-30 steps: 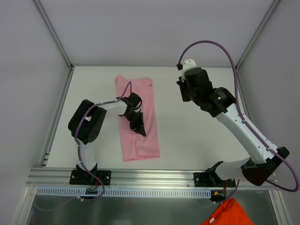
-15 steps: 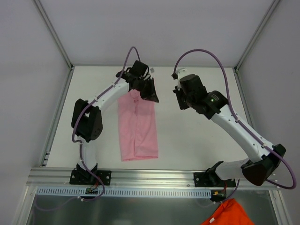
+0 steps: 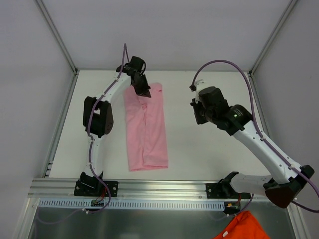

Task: Fold and stack the t-shirts
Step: Rotate the tshirt 90 degrees

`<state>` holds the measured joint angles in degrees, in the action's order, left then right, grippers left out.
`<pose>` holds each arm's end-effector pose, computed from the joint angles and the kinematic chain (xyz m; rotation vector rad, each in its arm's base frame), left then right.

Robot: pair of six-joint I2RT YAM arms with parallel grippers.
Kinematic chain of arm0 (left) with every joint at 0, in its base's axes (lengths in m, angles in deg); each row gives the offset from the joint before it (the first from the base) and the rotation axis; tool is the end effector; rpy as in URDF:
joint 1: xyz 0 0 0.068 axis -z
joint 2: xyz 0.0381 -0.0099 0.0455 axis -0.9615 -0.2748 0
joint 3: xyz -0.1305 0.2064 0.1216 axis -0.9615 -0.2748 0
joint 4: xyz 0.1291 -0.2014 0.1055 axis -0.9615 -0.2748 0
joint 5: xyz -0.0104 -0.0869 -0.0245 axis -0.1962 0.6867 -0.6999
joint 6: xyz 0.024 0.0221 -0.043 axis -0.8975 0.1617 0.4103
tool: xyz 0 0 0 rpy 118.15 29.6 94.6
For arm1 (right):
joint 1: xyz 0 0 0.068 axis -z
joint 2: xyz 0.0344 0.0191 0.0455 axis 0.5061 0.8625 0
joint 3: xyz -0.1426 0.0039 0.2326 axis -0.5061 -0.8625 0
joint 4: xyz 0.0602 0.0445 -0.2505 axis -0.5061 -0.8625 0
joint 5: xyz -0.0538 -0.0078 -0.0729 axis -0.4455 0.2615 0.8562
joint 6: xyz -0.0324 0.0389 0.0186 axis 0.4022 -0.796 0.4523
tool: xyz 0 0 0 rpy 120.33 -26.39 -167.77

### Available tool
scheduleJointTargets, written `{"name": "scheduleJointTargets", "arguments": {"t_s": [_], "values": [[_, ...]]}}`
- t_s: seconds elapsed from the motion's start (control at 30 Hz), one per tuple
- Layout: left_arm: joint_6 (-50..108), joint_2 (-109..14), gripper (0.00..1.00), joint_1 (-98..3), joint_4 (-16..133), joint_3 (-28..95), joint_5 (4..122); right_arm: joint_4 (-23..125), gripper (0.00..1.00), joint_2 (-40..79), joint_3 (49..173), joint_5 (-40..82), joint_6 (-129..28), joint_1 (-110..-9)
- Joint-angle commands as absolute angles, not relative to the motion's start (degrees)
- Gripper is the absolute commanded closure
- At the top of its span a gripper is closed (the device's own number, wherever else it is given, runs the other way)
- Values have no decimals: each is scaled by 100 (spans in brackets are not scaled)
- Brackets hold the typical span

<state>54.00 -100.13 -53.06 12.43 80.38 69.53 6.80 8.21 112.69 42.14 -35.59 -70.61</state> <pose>0.4613 -0.1865 0.2581 -0.2442 2.5941 -0.7130 0.1968 0.1556 0.3863 -0.7898 2.0613 0.0519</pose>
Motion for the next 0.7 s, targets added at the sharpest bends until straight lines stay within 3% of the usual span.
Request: {"name": "scheduleJointTargets", "arguments": {"t_s": [0.0, 0.43, 0.67], "values": [[5574, -9921, 100, -5374, 1173, 8034, 6163, 385, 99, 460, 11099, 4399, -3656, -7048], [6119, -10019, 100, -6113, 936, 7656, 4390, -204, 99, -349, 10447, 4426, -3902, -7040], [6278, -10079, 100, -6447, 1015, 7488, 4220, -468, 99, -560, 10386, 4400, -4008, -7048]]}}
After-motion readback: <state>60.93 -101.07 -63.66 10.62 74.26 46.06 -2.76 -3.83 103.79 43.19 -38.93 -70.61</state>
